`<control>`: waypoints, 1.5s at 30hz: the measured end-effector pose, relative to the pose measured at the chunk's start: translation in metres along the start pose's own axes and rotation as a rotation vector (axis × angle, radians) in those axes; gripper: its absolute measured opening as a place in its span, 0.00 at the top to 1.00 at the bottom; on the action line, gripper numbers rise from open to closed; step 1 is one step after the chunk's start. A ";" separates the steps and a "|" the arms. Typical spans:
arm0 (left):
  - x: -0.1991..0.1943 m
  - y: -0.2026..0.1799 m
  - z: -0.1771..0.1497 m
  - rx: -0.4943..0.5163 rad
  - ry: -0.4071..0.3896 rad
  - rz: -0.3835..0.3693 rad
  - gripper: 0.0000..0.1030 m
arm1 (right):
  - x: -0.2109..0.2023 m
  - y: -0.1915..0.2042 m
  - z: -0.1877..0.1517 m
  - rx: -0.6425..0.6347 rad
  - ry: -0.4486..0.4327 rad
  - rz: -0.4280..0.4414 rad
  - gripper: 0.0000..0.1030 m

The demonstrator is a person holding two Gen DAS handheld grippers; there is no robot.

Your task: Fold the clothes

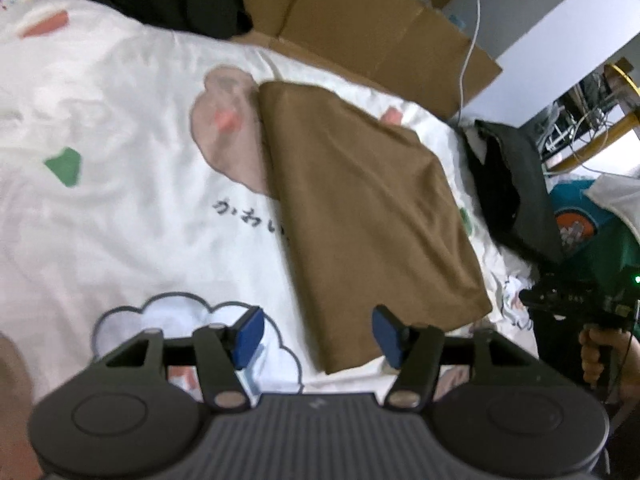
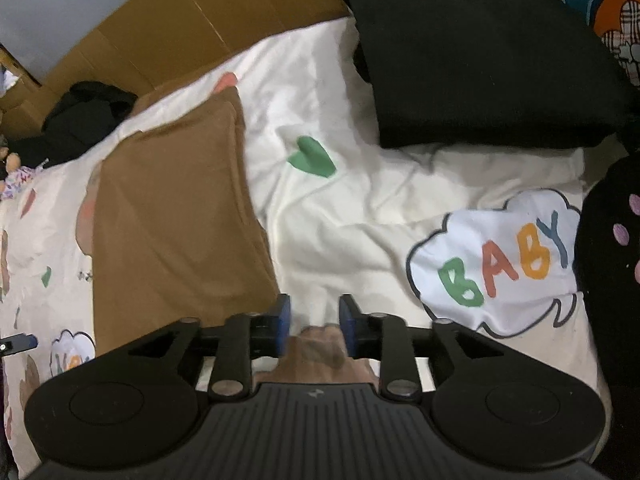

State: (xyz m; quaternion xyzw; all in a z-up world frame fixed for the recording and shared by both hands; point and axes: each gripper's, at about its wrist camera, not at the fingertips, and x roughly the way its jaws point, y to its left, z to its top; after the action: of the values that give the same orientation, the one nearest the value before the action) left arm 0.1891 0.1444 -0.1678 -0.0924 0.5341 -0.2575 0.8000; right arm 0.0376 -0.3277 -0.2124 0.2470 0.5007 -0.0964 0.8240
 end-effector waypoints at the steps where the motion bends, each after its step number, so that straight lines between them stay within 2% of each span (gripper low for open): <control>1: -0.005 0.001 0.001 -0.007 -0.008 -0.002 0.38 | -0.001 0.001 0.000 0.000 -0.003 0.010 0.66; 9: -0.029 0.004 0.009 0.006 -0.050 0.019 0.38 | 0.005 0.016 0.009 -0.059 -0.032 0.077 0.65; 18: -0.019 -0.009 0.031 0.062 -0.071 0.009 0.38 | 0.016 0.026 0.014 -0.082 -0.040 0.079 0.64; 20: -0.015 -0.011 0.034 0.063 -0.074 0.000 0.34 | 0.016 0.028 0.013 -0.091 -0.043 0.077 0.64; 21: -0.013 -0.011 0.035 0.064 -0.075 -0.002 0.26 | 0.016 0.029 0.013 -0.096 -0.044 0.076 0.64; 22: -0.010 -0.012 0.036 0.070 -0.077 -0.004 0.23 | 0.016 0.030 0.013 -0.102 -0.047 0.074 0.64; 27: 0.002 -0.015 0.039 0.099 -0.084 -0.007 0.23 | 0.014 0.034 0.016 -0.114 -0.072 0.067 0.57; 33: 0.019 -0.009 0.029 0.081 -0.040 -0.030 0.23 | 0.017 0.038 0.013 -0.109 -0.074 0.080 0.56; 45: 0.070 0.008 -0.010 0.006 0.066 -0.075 0.24 | 0.049 0.042 -0.007 -0.150 0.051 0.006 0.56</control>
State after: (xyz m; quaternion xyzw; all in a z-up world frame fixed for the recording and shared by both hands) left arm 0.2029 0.1167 -0.2314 -0.1012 0.5556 -0.2920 0.7719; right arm 0.0732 -0.2840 -0.2450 0.1886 0.5266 -0.0500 0.8274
